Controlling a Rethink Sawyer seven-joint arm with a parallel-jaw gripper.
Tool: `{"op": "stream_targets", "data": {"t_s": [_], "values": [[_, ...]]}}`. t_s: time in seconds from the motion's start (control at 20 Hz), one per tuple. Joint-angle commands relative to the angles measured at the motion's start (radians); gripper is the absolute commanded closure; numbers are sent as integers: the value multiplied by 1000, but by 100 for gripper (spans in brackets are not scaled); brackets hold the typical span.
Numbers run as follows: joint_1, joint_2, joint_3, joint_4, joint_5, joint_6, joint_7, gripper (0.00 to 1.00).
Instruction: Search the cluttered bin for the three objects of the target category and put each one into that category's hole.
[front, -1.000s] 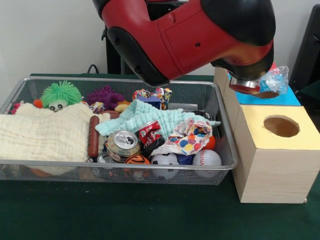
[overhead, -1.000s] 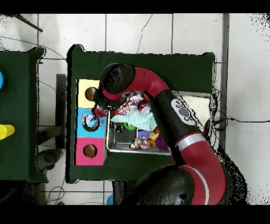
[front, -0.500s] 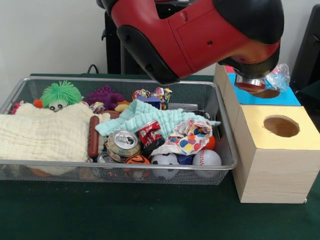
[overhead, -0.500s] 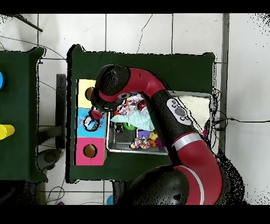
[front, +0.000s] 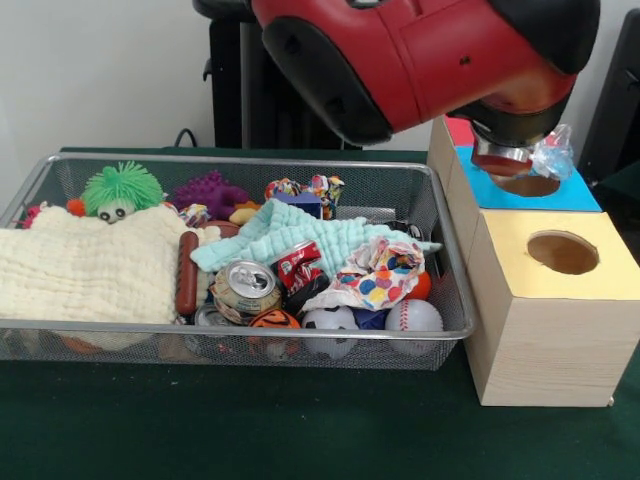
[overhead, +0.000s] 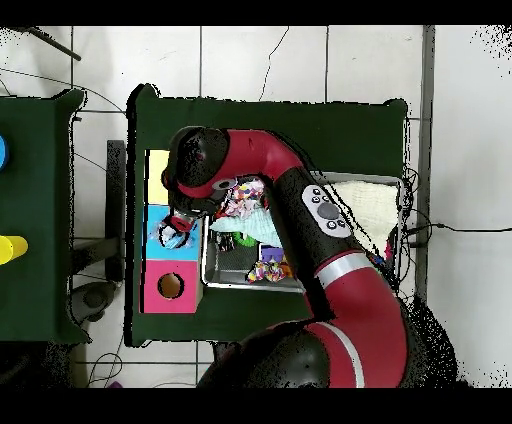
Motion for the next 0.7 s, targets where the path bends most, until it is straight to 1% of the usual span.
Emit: {"op": "stream_targets", "data": {"t_s": [0.05, 0.25, 0.45, 0.7], "values": [[39, -88, -89, -50, -69, 84, 137, 100], [59, -110, -107, -60, -73, 87, 153, 100], [69, -130, -125, -55, -70, 67, 161, 100], [103, -132, -167, -82, -105, 85, 161, 100]]}}
